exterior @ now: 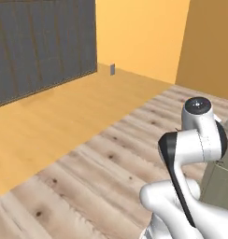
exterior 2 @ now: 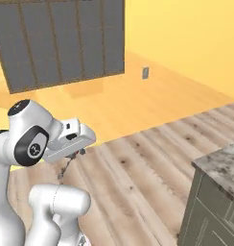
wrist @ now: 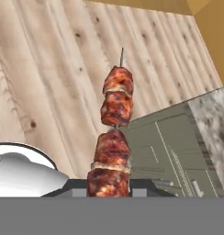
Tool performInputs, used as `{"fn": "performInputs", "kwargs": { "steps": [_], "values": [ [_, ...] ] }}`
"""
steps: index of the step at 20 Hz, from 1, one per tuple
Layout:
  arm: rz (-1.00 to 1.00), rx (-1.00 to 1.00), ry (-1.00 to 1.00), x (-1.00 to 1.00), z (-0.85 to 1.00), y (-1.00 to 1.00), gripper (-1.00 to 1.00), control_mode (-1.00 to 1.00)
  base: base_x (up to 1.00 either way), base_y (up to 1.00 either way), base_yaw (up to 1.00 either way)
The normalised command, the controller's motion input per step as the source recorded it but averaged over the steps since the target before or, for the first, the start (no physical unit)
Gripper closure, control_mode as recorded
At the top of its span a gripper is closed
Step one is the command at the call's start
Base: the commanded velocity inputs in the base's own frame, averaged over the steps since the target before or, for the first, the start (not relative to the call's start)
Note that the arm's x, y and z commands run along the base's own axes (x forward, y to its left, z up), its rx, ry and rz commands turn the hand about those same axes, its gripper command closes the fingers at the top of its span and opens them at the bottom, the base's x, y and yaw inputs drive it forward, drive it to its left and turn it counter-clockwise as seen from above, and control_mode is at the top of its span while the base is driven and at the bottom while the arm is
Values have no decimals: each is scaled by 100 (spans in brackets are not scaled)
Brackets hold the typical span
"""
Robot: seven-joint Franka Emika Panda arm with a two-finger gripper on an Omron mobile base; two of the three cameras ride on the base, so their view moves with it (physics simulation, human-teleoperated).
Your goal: Place the cold items (eggplant and corn) from the fridge in one tupperware on the dining counter. Place the warm items (kebab skewer and hot dog) in the stove area in another tupperware.
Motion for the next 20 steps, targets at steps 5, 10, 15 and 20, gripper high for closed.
{"fn": "performInputs", "kwargs": {
  "steps": [5, 10, 15, 20],
  "values": [
    [0, 0, 0, 0, 0, 0, 100, 100, 90, 11, -49],
    [0, 0, 0, 0, 0, 0, 100, 100, 100, 34, -44],
    [0, 0, 0, 0, 0, 0, 100, 100, 100, 31, -57],
    [0, 0, 0, 0, 0, 0, 100, 100, 100, 36, -68]
  ]
}}
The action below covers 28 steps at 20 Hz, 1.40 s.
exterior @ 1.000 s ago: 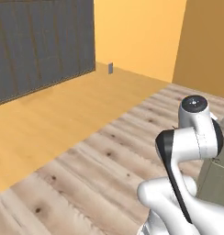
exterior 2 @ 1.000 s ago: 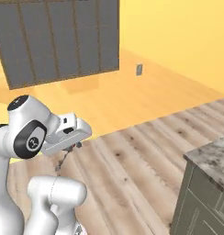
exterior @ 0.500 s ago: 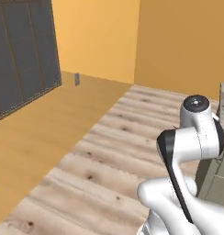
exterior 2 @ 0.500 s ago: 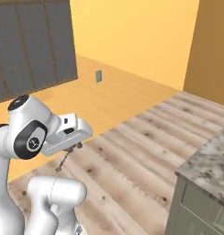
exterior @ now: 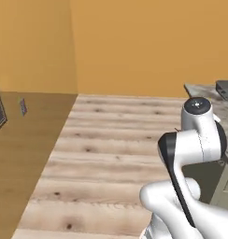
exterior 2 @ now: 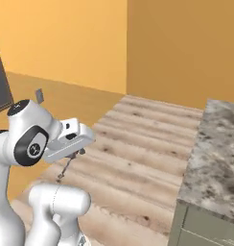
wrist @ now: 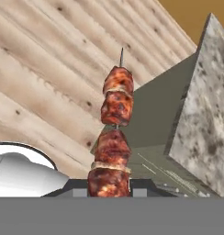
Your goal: Place the cold items (eggplant and corn) from the fridge in one tupperware on the dining counter. Place the warm items (kebab skewer and hot dog) in the stove area in another tupperware.
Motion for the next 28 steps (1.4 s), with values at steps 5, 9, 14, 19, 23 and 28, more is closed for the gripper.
{"fn": "performInputs", "kwargs": {
  "steps": [5, 9, 14, 19, 23, 28],
  "values": [
    [0, 0, 0, 0, 0, 0, 100, 100, 100, 18, -67],
    [0, 0, 0, 0, 0, 0, 100, 100, 100, 37, -64],
    [0, 0, 0, 0, 0, 0, 100, 100, 95, 100, -37],
    [0, 0, 0, 0, 0, 0, 100, 100, 74, 92, -45],
    [0, 0, 0, 0, 0, 0, 100, 100, 67, 57, -69],
    [0, 0, 0, 0, 0, 0, 100, 100, 50, 58, -77]
  ]
}}
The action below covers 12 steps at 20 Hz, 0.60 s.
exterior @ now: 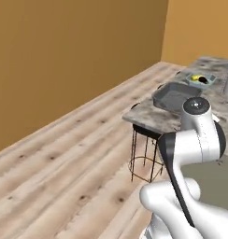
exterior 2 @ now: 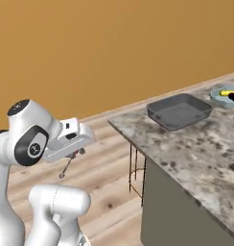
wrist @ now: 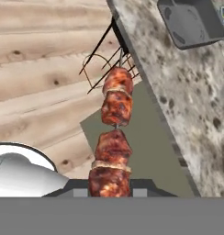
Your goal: Place the cold items (eggplant and corn) from the fridge in one tupperware on the dining counter. Place the warm items (kebab skewer and hot dog) in the stove area in another tupperware.
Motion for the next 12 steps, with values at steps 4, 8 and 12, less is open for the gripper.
{"fn": "performInputs", "kwargs": {
  "steps": [4, 8, 12],
  "values": [
    [0, 0, 0, 0, 0, 0, 100, 100, 26, 52, -77],
    [0, 0, 0, 0, 0, 0, 100, 100, 20, 61, -73],
    [0, 0, 0, 0, 0, 0, 100, 100, 17, 60, -69]
  ]
}}
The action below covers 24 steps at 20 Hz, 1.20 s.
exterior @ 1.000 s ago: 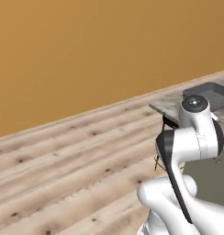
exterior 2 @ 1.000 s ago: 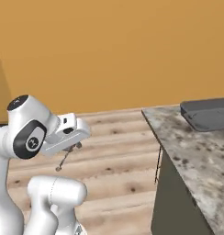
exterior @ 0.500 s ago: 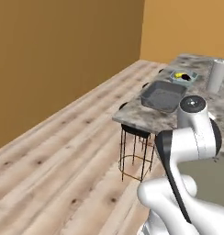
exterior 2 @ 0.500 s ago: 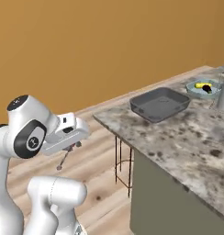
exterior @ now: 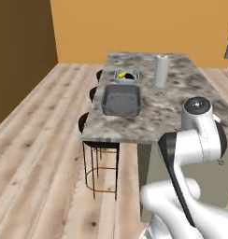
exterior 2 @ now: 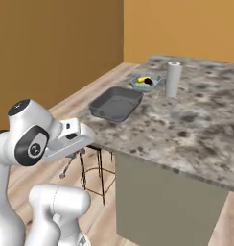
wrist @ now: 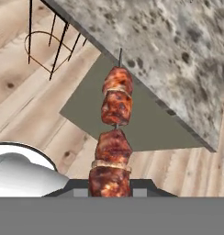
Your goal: Place the cold items (eggplant and corn) from the fridge in one tupperware on the dining counter. Place the warm items (kebab skewer and hot dog) in the stove area in another tupperware.
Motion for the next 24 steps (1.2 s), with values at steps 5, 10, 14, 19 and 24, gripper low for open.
{"fn": "performInputs", "kwargs": {
  "steps": [5, 10, 14, 19, 24],
  "values": [
    [0, 0, 0, 0, 0, 0, 100, 100, 31, 89, -48],
    [0, 0, 0, 0, 0, 0, 100, 100, 55, 76, -27],
    [0, 0, 0, 0, 0, 0, 100, 100, 88, 8, -8],
    [0, 0, 0, 0, 0, 0, 100, 100, 70, 3, -7],
    [-5, 5, -8, 9, 11, 0, 100, -100, 15, 4, -4]
  ]
}}
